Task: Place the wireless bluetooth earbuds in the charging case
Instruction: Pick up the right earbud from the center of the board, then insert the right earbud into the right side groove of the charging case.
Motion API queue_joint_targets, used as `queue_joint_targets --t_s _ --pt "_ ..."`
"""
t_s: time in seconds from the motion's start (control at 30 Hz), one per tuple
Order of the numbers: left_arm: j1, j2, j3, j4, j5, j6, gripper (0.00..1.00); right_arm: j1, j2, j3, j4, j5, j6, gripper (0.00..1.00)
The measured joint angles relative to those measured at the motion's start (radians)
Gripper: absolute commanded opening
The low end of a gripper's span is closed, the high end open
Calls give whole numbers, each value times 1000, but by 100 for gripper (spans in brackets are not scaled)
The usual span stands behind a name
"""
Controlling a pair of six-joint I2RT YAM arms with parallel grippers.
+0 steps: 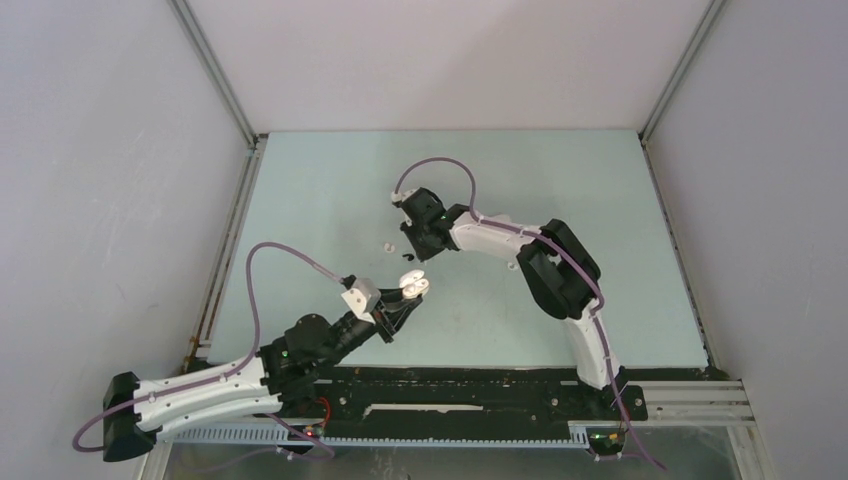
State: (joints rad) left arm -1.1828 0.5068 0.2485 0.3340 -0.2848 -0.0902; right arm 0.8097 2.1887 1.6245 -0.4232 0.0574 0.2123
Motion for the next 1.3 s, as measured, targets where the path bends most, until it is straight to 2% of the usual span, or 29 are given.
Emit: queue_joint_targets --t_s 0.2,0.47,0.6,0.9,1.1,1.2,1.3 --pt "0 0 -55 52 -1 -16 0 -10 -163 -92 -19 23 -61 0" --pt "0 93 -122 201 -5 -42 0 -111 -567 -239 1 23 -172 0" --pt "0 174 -123 277 -4 -43 0 -152 -702 -258 19 17 -246 0" --pt "0 272 -98 375 -4 -42 0 -184 -852 -263 123 -11 -457 0" --pt "0 296 -69 439 -4 -34 0 -175 -919 -258 150 -52 -536 0" --pt "0 301 -60 465 -3 -21 0 -142 -989 -267 162 -80 -571 0" --pt "0 301 -55 482 2 -6 0 -53 -1091 -319 193 -91 -625 0"
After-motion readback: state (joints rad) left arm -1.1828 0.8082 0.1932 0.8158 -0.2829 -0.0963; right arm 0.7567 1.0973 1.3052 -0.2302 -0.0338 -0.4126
